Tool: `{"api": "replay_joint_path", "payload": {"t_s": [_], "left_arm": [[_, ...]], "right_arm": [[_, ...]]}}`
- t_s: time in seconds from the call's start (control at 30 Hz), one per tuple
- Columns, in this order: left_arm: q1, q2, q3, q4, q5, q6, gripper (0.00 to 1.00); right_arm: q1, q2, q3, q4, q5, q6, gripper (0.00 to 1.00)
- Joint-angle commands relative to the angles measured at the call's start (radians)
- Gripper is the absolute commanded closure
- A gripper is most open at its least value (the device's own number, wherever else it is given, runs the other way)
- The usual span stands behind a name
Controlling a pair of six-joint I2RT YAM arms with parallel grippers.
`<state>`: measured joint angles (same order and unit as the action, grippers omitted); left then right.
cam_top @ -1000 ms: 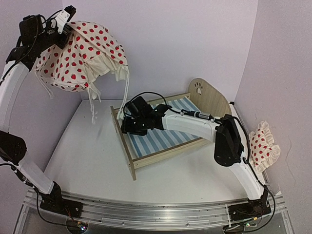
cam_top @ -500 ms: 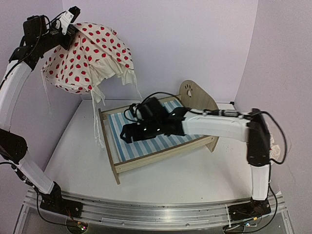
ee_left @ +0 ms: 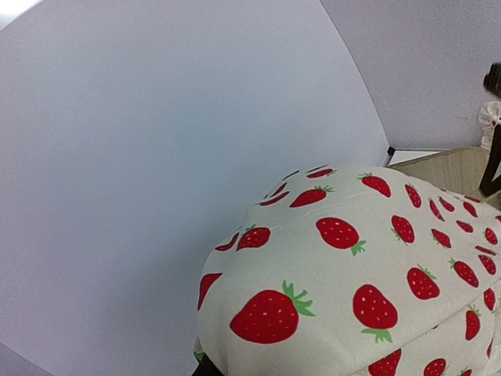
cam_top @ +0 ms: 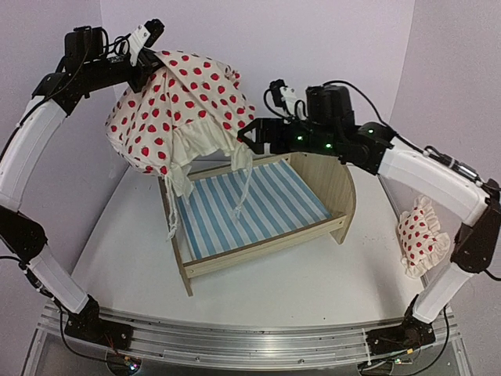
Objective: Set up the pet bed
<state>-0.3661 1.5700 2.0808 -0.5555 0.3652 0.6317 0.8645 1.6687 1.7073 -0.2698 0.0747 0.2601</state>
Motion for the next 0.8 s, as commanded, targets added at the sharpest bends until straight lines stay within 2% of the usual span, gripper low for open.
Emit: {"api": "replay_joint_path", "payload": {"t_s": [0.0,0.1,0.13,0.17,0.23,0.27,0.4,0.6,0.63,0.67,0.77], "left_arm": [[-0.008,0.008,0.007,0.029,0.039,-0.055,1.0],[-0.012,-0.003,-0.035,0.028,0.059,-0.062,1.0],[-0.011,-0.007,-0.05,0.028,0.066,-0.062,1.0],[-0.011,-0.014,-0.073,0.029,0.072,-0.062,1.0],[-0.011,-0.025,-0.126,0.036,0.079,-0.056,1.0],[-0.011,-0.029,-0.158,0.046,0.083,-0.053,1.0],[-0.011,-0.017,-0.273,0.11,0.121,-0.049,1.0],[-0.012,0.117,-0.293,0.199,0.118,0.002,1.0],[-0.012,0.14,-0.289,0.195,0.124,0.008,0.96],[-0.011,0.161,-0.284,0.187,0.131,0.014,0.9],[-0.013,0.207,-0.253,0.082,0.182,0.067,0.34]], "right_arm": [[-0.01,0.12,0.07,-0.031,-0.068,-0.019,0.16],[-0.016,0.13,0.08,-0.031,-0.081,0.002,0.5],[-0.019,0.119,0.076,-0.031,-0.075,-0.002,0.65],[-0.022,0.105,0.061,-0.031,-0.066,-0.004,0.76],[-0.028,0.062,0.028,-0.034,-0.032,-0.01,0.94],[-0.031,0.037,0.009,-0.039,-0.015,-0.012,0.99],[-0.04,-0.037,-0.045,-0.101,0.069,-0.016,1.0],[-0.05,-0.072,-0.065,-0.224,0.207,-0.006,1.0],[-0.053,-0.076,-0.077,-0.234,0.218,0.002,1.0],[-0.056,-0.081,-0.09,-0.245,0.23,0.01,1.0],[-0.067,-0.096,-0.129,-0.271,0.255,0.038,1.0]]}}
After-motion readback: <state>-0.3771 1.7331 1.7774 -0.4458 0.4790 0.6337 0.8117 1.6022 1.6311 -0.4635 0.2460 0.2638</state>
